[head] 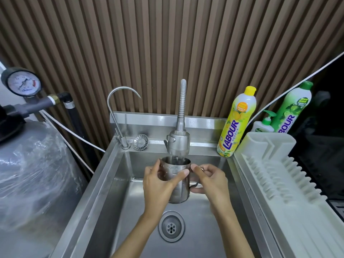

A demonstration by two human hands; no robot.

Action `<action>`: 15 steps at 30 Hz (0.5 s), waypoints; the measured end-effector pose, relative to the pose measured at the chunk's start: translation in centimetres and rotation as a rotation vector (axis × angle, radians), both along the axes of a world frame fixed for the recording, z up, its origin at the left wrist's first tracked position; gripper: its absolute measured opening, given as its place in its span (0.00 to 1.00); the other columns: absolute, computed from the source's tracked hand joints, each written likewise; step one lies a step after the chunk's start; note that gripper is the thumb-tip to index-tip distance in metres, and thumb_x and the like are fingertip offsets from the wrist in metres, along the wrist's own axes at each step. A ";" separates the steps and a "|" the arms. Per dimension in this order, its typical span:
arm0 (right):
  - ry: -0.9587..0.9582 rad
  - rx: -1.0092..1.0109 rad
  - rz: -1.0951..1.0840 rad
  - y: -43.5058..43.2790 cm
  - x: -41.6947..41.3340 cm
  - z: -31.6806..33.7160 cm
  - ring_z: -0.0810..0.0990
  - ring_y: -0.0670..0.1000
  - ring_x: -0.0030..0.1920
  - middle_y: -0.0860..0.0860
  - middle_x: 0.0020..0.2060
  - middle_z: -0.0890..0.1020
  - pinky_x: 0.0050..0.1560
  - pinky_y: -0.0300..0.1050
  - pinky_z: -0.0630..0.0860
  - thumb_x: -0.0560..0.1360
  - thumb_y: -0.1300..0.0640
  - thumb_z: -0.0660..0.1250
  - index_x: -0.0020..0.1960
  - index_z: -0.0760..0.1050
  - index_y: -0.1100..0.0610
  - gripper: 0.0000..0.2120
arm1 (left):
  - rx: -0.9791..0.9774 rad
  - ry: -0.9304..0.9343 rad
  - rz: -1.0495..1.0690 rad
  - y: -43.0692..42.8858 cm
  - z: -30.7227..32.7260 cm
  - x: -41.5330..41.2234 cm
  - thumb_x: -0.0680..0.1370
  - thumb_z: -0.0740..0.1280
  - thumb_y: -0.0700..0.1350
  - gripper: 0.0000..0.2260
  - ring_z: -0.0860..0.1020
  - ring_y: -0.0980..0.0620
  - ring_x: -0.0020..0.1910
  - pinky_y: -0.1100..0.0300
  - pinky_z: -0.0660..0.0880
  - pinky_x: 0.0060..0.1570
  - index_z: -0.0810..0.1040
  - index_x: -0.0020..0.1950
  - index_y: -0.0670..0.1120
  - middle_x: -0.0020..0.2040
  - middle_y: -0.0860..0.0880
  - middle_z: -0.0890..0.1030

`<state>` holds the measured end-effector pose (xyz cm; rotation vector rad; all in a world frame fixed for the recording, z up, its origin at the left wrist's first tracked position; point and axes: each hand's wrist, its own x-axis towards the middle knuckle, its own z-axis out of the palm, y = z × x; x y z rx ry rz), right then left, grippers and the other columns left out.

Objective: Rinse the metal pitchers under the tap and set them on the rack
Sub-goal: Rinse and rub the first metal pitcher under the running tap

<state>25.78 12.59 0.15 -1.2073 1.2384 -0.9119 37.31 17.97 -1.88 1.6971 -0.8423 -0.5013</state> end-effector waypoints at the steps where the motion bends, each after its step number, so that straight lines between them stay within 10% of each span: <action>1: 0.124 -0.089 -0.038 0.0 -0.2 0.4 0.84 0.52 0.37 0.54 0.35 0.84 0.38 0.53 0.82 0.71 0.54 0.71 0.37 0.76 0.58 0.09 | -0.005 0.056 -0.040 0.0 -0.2 -0.1 0.51 0.69 0.68 0.29 0.78 0.59 0.44 0.69 0.73 0.46 0.79 0.47 0.56 0.45 0.51 0.75; 6: 0.344 -0.385 -0.088 0.9 -0.6 2.1 0.81 0.49 0.40 0.47 0.35 0.82 0.44 0.43 0.75 0.70 0.55 0.71 0.34 0.72 0.49 0.10 | -0.102 0.252 -0.214 -0.7 -1.3 -0.5 0.58 0.78 0.55 0.24 0.81 0.53 0.51 0.62 0.74 0.52 0.80 0.52 0.52 0.50 0.49 0.84; 10: 0.003 -0.338 -0.028 0.1 -0.1 1.1 0.81 0.37 0.47 0.41 0.47 0.83 0.50 0.29 0.74 0.72 0.65 0.68 0.35 0.69 0.55 0.11 | -0.271 0.287 -0.252 -2.0 -0.8 -0.1 0.62 0.78 0.36 0.29 0.79 0.54 0.56 0.65 0.75 0.53 0.74 0.59 0.53 0.55 0.50 0.82; 15: -0.611 -0.040 0.082 -1.0 1.7 -1.6 0.81 0.53 0.54 0.53 0.54 0.82 0.58 0.46 0.77 0.74 0.71 0.62 0.36 0.67 0.60 0.11 | -0.350 0.006 -0.173 -2.1 0.4 1.5 0.58 0.76 0.40 0.35 0.74 0.65 0.58 0.69 0.70 0.57 0.70 0.58 0.67 0.56 0.64 0.75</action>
